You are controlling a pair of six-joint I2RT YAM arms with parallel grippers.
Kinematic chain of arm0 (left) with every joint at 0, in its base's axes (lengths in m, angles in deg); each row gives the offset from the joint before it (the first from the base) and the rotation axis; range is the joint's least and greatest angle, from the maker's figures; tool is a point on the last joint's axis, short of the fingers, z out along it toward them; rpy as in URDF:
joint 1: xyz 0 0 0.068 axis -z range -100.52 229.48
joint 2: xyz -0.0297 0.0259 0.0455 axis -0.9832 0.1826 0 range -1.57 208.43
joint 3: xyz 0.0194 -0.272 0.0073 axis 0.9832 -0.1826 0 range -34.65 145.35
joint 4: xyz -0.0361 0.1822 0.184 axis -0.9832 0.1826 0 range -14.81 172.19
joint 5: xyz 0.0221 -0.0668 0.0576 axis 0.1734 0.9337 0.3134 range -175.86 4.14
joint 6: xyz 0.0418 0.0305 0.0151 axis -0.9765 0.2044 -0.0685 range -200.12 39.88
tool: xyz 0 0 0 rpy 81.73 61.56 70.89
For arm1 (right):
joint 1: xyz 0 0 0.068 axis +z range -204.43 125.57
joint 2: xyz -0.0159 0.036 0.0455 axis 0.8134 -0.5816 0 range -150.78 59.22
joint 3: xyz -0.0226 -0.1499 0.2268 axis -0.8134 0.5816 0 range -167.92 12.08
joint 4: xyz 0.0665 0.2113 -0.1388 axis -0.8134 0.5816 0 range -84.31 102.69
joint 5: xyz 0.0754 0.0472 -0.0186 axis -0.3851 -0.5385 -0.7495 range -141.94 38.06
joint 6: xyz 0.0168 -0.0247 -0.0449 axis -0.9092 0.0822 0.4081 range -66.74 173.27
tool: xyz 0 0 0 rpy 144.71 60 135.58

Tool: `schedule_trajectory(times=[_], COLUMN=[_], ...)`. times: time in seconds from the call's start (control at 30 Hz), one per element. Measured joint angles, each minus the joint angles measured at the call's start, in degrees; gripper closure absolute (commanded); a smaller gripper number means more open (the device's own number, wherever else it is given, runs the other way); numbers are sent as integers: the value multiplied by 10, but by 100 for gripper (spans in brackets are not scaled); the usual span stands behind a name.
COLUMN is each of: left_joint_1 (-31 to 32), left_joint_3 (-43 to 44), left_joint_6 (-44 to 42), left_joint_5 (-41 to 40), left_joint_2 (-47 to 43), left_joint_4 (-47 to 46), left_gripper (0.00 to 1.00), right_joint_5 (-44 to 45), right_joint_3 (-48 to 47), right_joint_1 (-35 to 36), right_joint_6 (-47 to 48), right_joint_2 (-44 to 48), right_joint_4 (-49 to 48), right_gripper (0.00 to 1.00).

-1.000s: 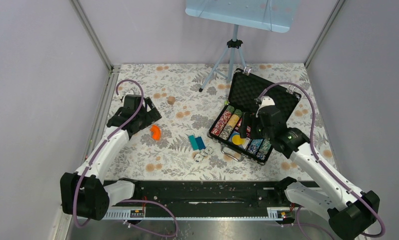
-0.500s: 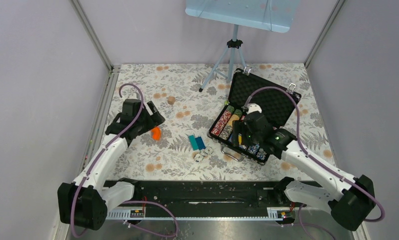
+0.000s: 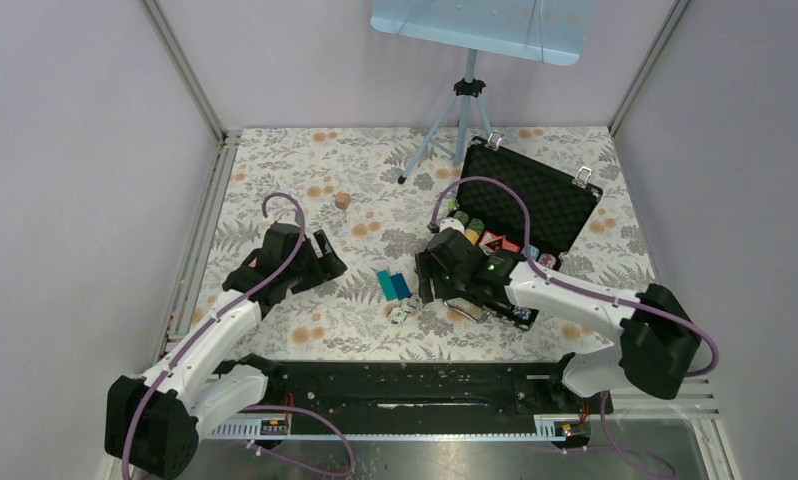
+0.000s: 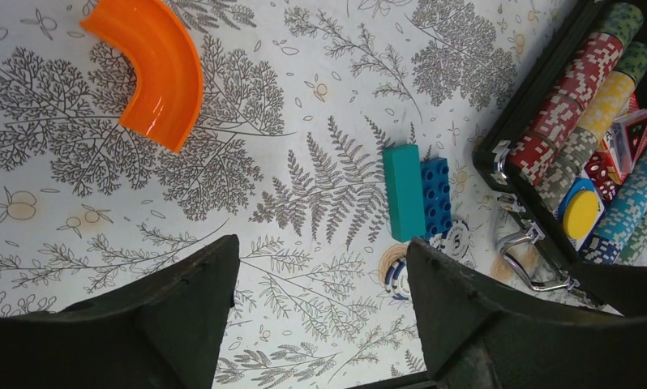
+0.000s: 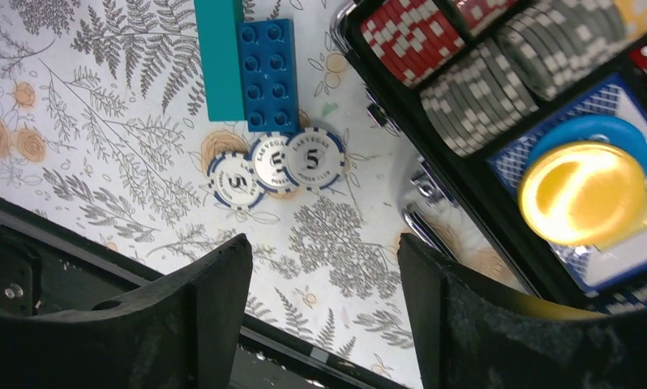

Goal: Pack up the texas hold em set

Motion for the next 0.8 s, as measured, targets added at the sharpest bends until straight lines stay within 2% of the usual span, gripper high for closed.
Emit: schedule_trajectory(times=[0.2,0.43,0.57,0.8], left_joint_1=[16,94,140,186], left_joint_3=[-34,-76,-108,-127], left_joint_6=[10,45,82,127], left_joint_5=[4,10,20,32], left_joint_2=[-38,-46,-33,11], left_joint_4=[-7,-37,-70,-146], left_gripper=[32,39,42,50], right_joint_5=[-17,-51,-85,-127], right_joint_3=[-23,-46,-46,-46], right_joint_1=[0,-1,-10,-41], right_joint_6=[-5,32,59,98], right_joint_2=[-77,-131,-140,-152], right_joint_4=[-27,-47,-57,-64], right_gripper=[30,43,48,48])
